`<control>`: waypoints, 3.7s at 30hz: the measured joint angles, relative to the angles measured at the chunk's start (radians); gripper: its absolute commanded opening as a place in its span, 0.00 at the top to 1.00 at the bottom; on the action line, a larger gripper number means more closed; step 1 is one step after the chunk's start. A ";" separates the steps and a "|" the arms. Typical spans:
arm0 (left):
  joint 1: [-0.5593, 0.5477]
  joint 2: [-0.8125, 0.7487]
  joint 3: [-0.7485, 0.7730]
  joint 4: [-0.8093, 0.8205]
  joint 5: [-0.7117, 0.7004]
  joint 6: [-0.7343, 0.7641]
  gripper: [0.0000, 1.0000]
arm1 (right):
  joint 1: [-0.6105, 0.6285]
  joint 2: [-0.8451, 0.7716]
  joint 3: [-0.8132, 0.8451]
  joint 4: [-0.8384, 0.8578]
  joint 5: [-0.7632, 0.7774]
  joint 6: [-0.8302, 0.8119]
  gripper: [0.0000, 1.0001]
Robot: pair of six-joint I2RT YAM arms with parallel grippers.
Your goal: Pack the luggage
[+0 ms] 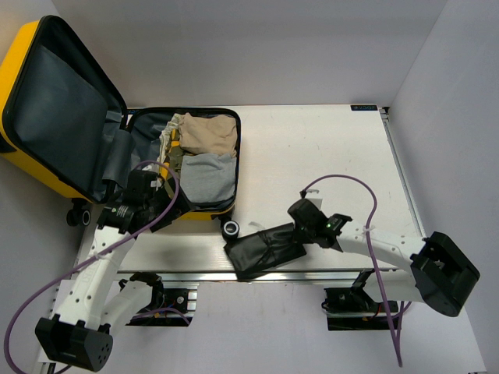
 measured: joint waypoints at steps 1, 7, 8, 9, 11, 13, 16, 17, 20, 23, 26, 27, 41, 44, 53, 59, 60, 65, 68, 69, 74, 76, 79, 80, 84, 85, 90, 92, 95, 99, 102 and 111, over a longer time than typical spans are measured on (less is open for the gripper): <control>0.000 0.018 0.007 0.019 0.024 0.011 0.02 | -0.034 0.012 0.012 -0.009 0.012 -0.035 1.00; -0.010 0.174 0.076 0.156 0.194 0.087 0.02 | -0.245 0.228 0.195 -0.014 0.029 -0.291 1.00; -0.016 0.212 0.097 0.175 0.220 0.098 0.02 | -0.282 0.282 0.251 -0.015 0.024 -0.342 1.00; -0.023 0.252 0.117 0.199 0.244 0.110 0.02 | -0.317 0.339 0.310 -0.011 0.020 -0.390 1.00; -0.040 0.332 0.161 0.233 0.286 0.130 0.02 | -0.370 0.446 0.430 0.002 0.013 -0.477 1.00; -0.068 0.408 0.209 0.269 0.318 0.150 0.02 | -0.418 0.543 0.538 0.047 -0.018 -0.586 1.00; -0.118 0.512 0.312 0.277 0.344 0.182 0.02 | -0.466 0.649 0.652 0.135 -0.117 -0.785 1.00; -0.137 0.552 0.355 0.281 0.348 0.196 0.02 | -0.475 0.670 0.672 0.159 -0.146 -0.847 0.93; -0.197 0.684 0.515 0.282 0.351 0.239 0.02 | -0.484 0.696 0.710 0.195 -0.195 -0.986 0.54; -0.247 0.845 0.708 0.264 0.351 0.300 0.02 | -0.489 0.689 0.753 0.215 -0.201 -1.045 0.33; -0.280 1.045 0.941 0.234 0.351 0.375 0.02 | -0.495 0.633 0.757 0.227 -0.188 -1.010 0.27; -0.285 1.109 1.009 0.213 0.351 0.401 0.02 | -0.500 0.603 0.752 0.227 -0.185 -0.982 0.26; -0.351 1.500 1.310 0.086 0.370 0.699 0.02 | -0.634 0.303 0.396 0.126 -0.291 -0.349 0.21; -0.367 1.533 1.337 0.100 0.370 0.722 0.02 | -0.631 0.322 0.345 0.134 -0.390 -0.254 0.19; -0.367 1.624 1.331 0.142 0.315 0.721 0.02 | -0.623 0.426 0.307 0.261 -0.493 -0.065 0.18; -0.364 1.574 1.215 0.234 0.328 0.713 0.16 | -0.624 0.502 0.352 0.328 -0.489 0.018 0.24; -0.363 1.565 1.197 0.246 0.331 0.711 0.22 | -0.623 0.513 0.360 0.333 -0.487 0.027 0.29; -0.359 1.483 1.021 0.357 0.400 0.677 0.27 | -0.623 0.555 0.385 0.359 -0.477 0.053 0.55; -0.358 1.436 0.927 0.416 0.437 0.666 0.27 | -0.629 0.579 0.393 0.371 -0.474 0.053 0.71; -0.358 1.427 0.908 0.427 0.446 0.663 0.28 | -0.631 0.584 0.395 0.378 -0.474 0.052 0.75; -0.357 1.405 0.857 0.465 0.471 0.647 0.36 | -0.636 0.612 0.421 0.417 -0.491 0.027 1.00; -0.356 1.403 0.844 0.478 0.478 0.639 0.42 | -0.637 0.620 0.423 0.435 -0.499 0.015 1.00; -0.349 1.403 0.832 0.489 0.494 0.623 0.50 | -0.641 0.626 0.423 0.454 -0.515 -0.004 1.00; -0.347 1.403 0.828 0.494 0.500 0.615 0.61 | -0.642 0.629 0.423 0.462 -0.519 -0.008 1.00; -0.337 1.408 0.813 0.512 0.527 0.563 1.00 | -0.646 0.637 0.422 0.486 -0.545 -0.024 1.00; -0.335 1.408 0.811 0.515 0.529 0.554 1.00 | -0.648 0.637 0.421 0.487 -0.549 -0.026 1.00; -0.336 1.392 0.786 0.542 0.513 0.521 1.00 | -0.648 0.635 0.421 0.490 -0.555 -0.058 1.00; -0.342 1.370 0.762 0.557 0.488 0.508 1.00 | -0.643 0.624 0.422 0.480 -0.550 -0.080 1.00; -0.357 1.304 0.716 0.549 0.433 0.488 1.00 | -0.624 0.584 0.422 0.446 -0.547 -0.111 1.00; -0.372 1.154 0.682 0.528 0.352 0.467 1.00 | -0.600 0.472 0.424 0.426 -0.537 -0.149 1.00; -0.373 1.022 0.678 0.530 0.301 0.457 1.00 | -0.587 0.391 0.462 0.421 -0.541 -0.169 0.96; -0.362 0.707 0.563 0.582 0.157 0.442 1.00 | -0.508 0.330 0.549 0.434 -0.695 -0.197 0.11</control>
